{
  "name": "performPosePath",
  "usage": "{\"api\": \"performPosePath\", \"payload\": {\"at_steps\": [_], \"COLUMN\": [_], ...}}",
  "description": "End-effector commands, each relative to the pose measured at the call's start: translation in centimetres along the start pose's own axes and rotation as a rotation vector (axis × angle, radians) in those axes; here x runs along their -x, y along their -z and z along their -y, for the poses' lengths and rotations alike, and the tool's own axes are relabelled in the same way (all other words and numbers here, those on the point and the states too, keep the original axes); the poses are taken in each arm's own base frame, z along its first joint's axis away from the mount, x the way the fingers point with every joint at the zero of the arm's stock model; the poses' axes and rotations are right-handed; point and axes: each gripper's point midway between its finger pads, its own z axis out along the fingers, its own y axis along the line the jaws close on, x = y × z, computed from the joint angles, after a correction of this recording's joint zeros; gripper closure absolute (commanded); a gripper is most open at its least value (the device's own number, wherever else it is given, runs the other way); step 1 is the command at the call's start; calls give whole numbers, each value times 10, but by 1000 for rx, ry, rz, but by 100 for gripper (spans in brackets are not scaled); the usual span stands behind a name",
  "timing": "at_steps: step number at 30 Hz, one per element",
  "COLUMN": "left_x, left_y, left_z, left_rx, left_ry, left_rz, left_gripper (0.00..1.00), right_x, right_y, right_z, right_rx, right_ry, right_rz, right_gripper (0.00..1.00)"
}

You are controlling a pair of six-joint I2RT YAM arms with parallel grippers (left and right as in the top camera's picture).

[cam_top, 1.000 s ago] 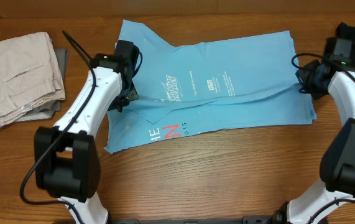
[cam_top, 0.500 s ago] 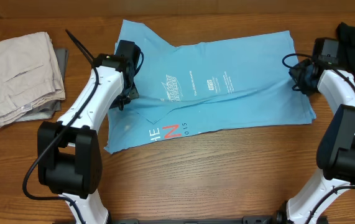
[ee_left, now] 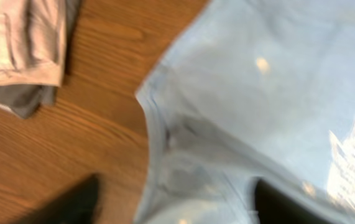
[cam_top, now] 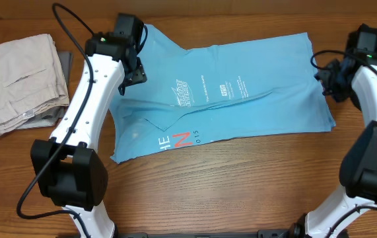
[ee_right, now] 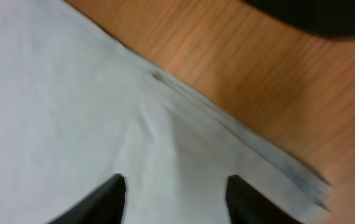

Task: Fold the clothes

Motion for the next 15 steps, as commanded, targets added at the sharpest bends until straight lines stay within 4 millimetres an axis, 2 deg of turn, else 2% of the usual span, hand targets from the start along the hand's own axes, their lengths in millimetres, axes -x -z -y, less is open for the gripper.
{"api": "performPosePath", "payload": {"at_steps": [1,2,3,7,11,15], "left_x": [-18,-25,-35,-64,-94,-126], "left_y": [10,10,9,6,1,-14], "left_z": [15,16,18,20,30,33], "left_rx": [-128,-139,-153,-178,-229,-232], "left_ry": [-30,-34,-40,-79,-131,-154], "left_rz": [-103,-134,-176,-293,-396,-487], "left_gripper": [75,88,96,96,96,96], "right_x": [-10,-17,-27,-49,-56,-61], "right_y": [14,12,10,-5,-25,-42], "right_z": [8,13,20,36,41,44], "right_rx": [-5,-28,-57,-105,-96,-82], "right_ry": [-28,-28,-28,-23,-23,-19], "right_rz": [-53,-81,-117,-182,-172,-153], "right_gripper": [78,92,96,96,96,96]}}
